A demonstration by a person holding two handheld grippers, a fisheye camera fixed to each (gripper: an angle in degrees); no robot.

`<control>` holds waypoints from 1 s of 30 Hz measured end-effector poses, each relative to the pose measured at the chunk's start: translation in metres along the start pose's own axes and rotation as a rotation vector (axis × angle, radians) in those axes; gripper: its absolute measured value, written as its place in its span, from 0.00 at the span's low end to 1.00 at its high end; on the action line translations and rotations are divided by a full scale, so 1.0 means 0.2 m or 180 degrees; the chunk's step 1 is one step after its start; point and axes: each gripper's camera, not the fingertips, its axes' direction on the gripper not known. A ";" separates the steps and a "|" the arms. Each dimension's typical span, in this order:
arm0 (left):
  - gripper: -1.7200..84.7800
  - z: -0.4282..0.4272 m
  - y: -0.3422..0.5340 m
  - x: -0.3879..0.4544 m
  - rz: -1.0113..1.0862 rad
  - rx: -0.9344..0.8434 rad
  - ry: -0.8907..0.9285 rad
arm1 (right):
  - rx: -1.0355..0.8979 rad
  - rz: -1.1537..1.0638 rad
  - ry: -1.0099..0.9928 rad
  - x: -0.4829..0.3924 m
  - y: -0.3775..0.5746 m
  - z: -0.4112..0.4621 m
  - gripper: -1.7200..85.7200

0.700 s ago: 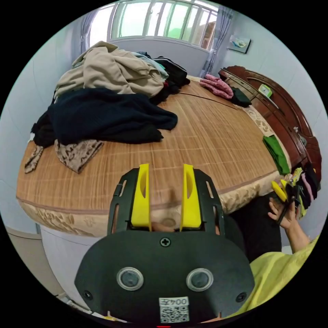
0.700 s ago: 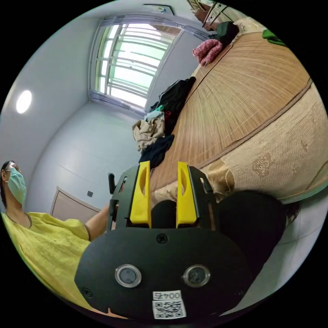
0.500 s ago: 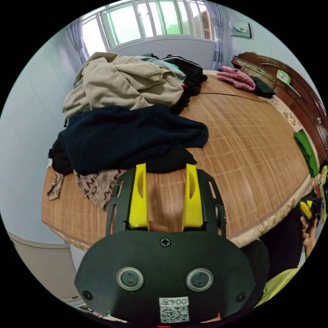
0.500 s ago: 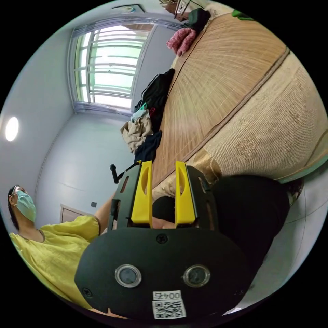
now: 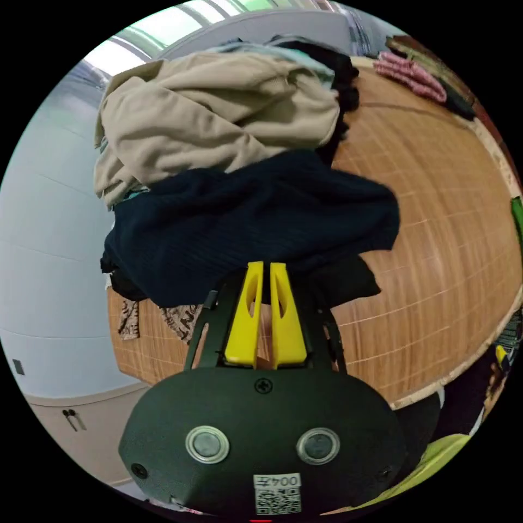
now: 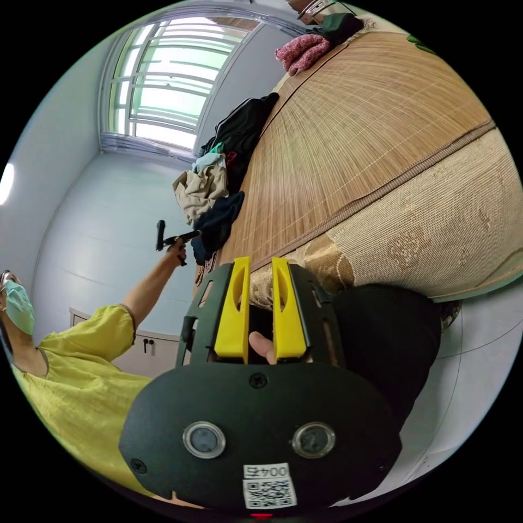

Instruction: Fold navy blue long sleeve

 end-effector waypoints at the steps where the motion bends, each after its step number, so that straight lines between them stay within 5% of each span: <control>1: 0.05 -0.07 0.03 -0.09 -0.0030 0.0159 0.0209 | 0.0002 -0.0017 0.0003 0.00 0.02 0.01 0.11; 7: 0.03 -0.55 0.33 -0.37 0.0251 0.1011 0.1181 | 0.0171 -0.0053 -0.0008 -0.03 0.11 0.04 0.17; 10: 0.03 -0.74 0.51 -0.42 0.0463 0.1682 0.2602 | 0.0154 -0.0062 0.0007 -0.05 0.16 0.07 0.17; 14: 0.04 -0.65 0.62 -0.28 0.0378 0.1530 0.2162 | 0.0081 -0.0060 -0.0055 -0.09 0.23 0.12 0.16; 20: 0.10 0.16 0.85 -0.26 0.0090 0.0991 0.0971 | 0.0093 -0.0163 0.0061 -0.19 0.32 0.19 0.16; 30: 0.19 1.52 0.92 -0.69 -0.1383 0.0277 0.1786 | -0.0117 -0.0200 0.0236 -0.35 0.36 0.41 0.16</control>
